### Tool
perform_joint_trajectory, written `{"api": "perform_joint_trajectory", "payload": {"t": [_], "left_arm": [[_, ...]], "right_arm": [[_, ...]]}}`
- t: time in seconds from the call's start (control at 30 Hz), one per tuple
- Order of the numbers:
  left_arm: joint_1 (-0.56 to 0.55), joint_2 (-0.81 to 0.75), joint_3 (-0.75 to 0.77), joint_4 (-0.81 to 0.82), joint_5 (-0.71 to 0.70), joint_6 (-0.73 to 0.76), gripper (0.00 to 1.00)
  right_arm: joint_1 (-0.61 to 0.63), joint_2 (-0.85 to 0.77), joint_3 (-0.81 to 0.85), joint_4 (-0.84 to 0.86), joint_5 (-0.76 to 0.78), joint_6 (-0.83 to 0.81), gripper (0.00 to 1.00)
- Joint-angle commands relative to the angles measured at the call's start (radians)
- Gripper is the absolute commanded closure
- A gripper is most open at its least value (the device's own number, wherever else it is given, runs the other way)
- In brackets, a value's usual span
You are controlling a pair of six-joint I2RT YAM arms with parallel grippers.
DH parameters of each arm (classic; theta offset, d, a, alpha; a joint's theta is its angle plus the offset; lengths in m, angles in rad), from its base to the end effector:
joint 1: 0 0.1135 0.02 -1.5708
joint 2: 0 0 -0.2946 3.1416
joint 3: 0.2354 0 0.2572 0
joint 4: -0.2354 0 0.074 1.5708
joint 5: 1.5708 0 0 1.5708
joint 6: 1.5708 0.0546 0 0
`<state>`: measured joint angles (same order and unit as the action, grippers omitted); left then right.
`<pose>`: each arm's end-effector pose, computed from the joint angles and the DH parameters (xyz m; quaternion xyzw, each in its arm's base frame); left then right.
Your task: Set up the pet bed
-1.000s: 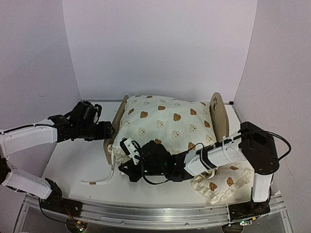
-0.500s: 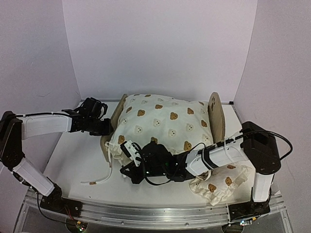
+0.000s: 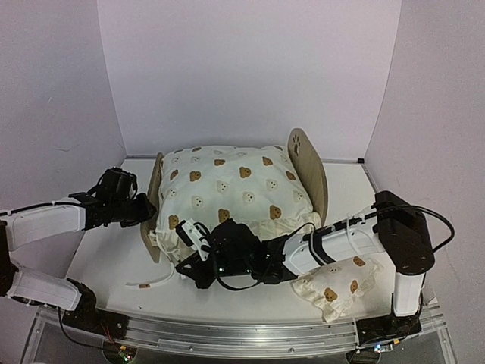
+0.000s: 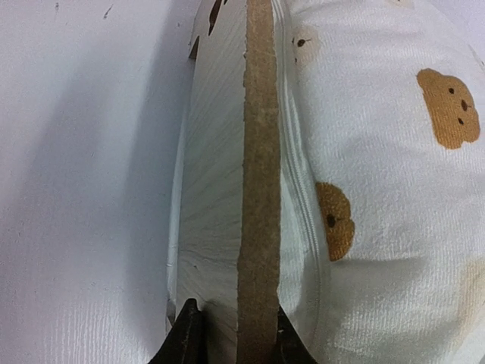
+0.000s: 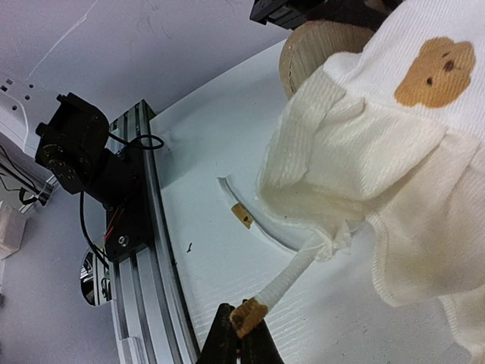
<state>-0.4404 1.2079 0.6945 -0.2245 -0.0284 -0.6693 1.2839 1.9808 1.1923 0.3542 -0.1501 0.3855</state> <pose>0.2339 -0.1085 0.2318 -0.1101 0.9078 -0.2020 0.3506 0.1258 0.4554 0.1947 -0.4013 0.7396 0.4401 0.3135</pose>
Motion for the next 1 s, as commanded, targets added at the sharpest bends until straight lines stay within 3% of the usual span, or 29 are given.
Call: {"api": "perform_joint_trajectory", "payload": {"t": [0.0, 0.13, 0.4, 0.53, 0.63, 0.83, 0.93, 0.97], "left_arm": [[0.041, -0.035, -0.048, 0.384, 0.165, -0.482, 1.00], [0.040, -0.012, -0.040, 0.448, 0.207, -0.507, 1.00], [0.034, 0.039, -0.006, 0.436, 0.282, -0.378, 0.98], [0.027, 0.034, -0.006, 0.409, 0.304, -0.306, 0.83], [0.025, -0.001, -0.022, 0.400, 0.281, -0.348, 0.75], [0.019, -0.043, 0.002, 0.396, 0.307, -0.295, 0.45], [0.022, -0.134, 0.006, 0.329, 0.287, -0.221, 0.37], [0.020, -0.156, 0.020, 0.280, 0.282, -0.179, 0.28]], "right_arm": [[0.023, 0.003, 0.052, 0.043, -0.054, -0.012, 1.00], [0.029, -0.002, 0.048, 0.043, -0.048, -0.007, 1.00], [0.035, -0.014, 0.039, 0.040, -0.034, -0.008, 1.00], [0.037, -0.022, 0.016, 0.040, -0.030, 0.002, 1.00], [0.048, -0.037, -0.005, 0.038, -0.036, 0.018, 1.00], [0.080, -0.045, -0.025, 0.021, -0.073, 0.044, 1.00], [0.078, -0.102, -0.063, 0.030, -0.013, 0.055, 1.00], [0.075, -0.124, -0.069, 0.029, 0.007, 0.056, 1.00]]}}
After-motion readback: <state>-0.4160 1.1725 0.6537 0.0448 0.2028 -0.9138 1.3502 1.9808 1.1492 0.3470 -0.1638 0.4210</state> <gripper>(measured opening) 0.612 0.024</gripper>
